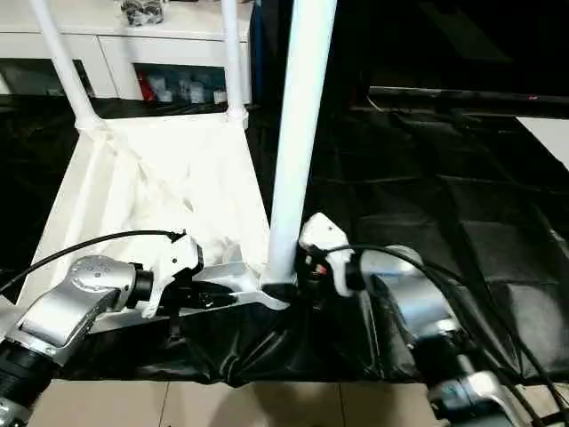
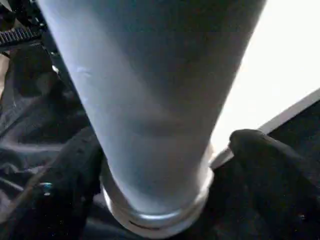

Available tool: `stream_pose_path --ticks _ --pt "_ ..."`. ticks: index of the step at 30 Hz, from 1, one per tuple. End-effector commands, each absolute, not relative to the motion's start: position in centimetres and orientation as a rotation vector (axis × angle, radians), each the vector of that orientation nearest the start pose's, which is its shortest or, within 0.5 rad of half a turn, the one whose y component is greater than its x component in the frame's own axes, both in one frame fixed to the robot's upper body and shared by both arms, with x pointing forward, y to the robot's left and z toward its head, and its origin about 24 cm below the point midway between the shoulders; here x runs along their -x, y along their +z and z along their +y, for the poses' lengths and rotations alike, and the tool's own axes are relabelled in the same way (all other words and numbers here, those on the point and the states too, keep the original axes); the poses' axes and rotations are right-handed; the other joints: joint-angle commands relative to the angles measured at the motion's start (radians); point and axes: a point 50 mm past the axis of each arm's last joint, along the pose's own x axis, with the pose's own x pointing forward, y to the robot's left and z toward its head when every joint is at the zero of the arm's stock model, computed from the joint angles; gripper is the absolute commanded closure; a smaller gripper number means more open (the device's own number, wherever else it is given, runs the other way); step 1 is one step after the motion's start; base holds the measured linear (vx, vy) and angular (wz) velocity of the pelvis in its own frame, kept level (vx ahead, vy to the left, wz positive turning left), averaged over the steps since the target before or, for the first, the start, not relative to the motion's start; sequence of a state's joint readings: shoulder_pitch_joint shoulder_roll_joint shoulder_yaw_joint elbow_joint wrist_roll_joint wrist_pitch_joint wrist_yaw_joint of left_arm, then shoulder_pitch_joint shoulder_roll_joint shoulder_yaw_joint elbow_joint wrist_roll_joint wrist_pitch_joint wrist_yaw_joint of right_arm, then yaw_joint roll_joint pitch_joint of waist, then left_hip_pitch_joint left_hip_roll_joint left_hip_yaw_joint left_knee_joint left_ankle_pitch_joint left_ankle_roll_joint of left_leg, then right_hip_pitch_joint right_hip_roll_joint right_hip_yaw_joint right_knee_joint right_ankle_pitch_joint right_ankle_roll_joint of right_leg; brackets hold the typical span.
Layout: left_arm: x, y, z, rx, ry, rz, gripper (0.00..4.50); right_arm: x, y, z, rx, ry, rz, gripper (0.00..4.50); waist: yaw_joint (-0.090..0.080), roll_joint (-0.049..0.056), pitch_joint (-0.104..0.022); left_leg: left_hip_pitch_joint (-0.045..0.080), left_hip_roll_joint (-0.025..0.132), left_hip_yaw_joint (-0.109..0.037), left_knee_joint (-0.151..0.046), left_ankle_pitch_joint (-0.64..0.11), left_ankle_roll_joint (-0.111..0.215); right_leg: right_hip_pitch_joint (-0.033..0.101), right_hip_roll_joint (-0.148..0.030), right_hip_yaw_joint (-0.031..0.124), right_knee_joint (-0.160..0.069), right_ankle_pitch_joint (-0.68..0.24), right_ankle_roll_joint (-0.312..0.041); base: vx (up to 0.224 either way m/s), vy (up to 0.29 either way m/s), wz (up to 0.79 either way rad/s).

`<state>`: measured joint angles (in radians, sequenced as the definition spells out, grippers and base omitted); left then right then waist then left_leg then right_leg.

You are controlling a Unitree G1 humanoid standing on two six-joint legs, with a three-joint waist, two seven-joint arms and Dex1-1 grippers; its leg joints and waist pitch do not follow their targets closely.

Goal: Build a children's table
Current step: Rotate leg to tighten

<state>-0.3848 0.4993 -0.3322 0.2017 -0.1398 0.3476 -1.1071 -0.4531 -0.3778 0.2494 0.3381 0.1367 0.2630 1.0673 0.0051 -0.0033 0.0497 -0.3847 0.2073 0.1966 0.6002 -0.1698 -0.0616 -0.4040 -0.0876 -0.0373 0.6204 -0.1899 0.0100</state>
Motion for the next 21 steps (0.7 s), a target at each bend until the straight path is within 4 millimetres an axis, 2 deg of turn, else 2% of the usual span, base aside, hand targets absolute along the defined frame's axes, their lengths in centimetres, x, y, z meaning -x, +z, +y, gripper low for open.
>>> stream_pose_path --ticks 1,15,17,19,20,21 --pt "-27.4 4.3 14.8 -0.293 -1.276 0.547 4.5 -30.5 5.9 -13.3 0.25 1.185 0.369 0.64 0.006 -0.004 -0.059 0.02 0.019 -0.013 -0.076 -0.305 0.0 0.031 -0.036 0.029 -0.083 -0.292 -0.202 0.0 0.0 0.0" --pt "-27.9 4.1 14.9 -0.282 -1.227 0.548 4.5 -30.9 5.1 -12.6 0.241 1.178 0.374 1.66 -0.001 -0.001 -0.055 0.022 0.018 -0.015 -0.078 -0.357 -0.013 0.026 -0.035 0.029 -0.089 -0.356 -0.192 0.0 0.0 0.0" --pt "-28.8 3.8 14.6 -0.288 -1.132 0.531 4.5 -31.2 4.4 -12.4 0.211 1.088 0.363 1.72 -0.003 -0.004 -0.054 0.023 0.017 -0.015 -0.078 -0.358 -0.015 0.024 -0.035 0.029 -0.091 -0.367 -0.19 0.0 0.0 0.0" --pt "-29.8 3.8 13.9 -0.295 -1.049 0.513 4.5 -31.5 3.7 -11.9 0.182 0.985 0.364 1.74 -0.005 -0.014 -0.053 0.023 0.015 -0.016 -0.078 -0.374 -0.024 0.023 -0.038 0.027 -0.098 -0.432 -0.168 0.0 0.0 0.0" --pt "-30.0 3.8 13.8 -0.295 -1.036 0.51 4.5 -31.6 3.6 -11.8 0.177 0.969 0.362 1.76 -0.005 -0.013 -0.052 0.025 0.014 -0.017 -0.077 -0.38 -0.028 0.019 -0.038 0.027 -0.101 -0.466 -0.153 0.0 0.0 0.0" --pt "-30.7 3.9 13.0 -0.296 -0.988 0.492 4.5 -31.9 3.0 -11.3 0.145 0.877 0.368 1.76 -0.006 -0.016 -0.053 0.026 0.013 -0.017 -0.076 -0.378 -0.028 0.019 -0.04 0.026 -0.104 -0.48 -0.146 0.0 0.0 0.0"
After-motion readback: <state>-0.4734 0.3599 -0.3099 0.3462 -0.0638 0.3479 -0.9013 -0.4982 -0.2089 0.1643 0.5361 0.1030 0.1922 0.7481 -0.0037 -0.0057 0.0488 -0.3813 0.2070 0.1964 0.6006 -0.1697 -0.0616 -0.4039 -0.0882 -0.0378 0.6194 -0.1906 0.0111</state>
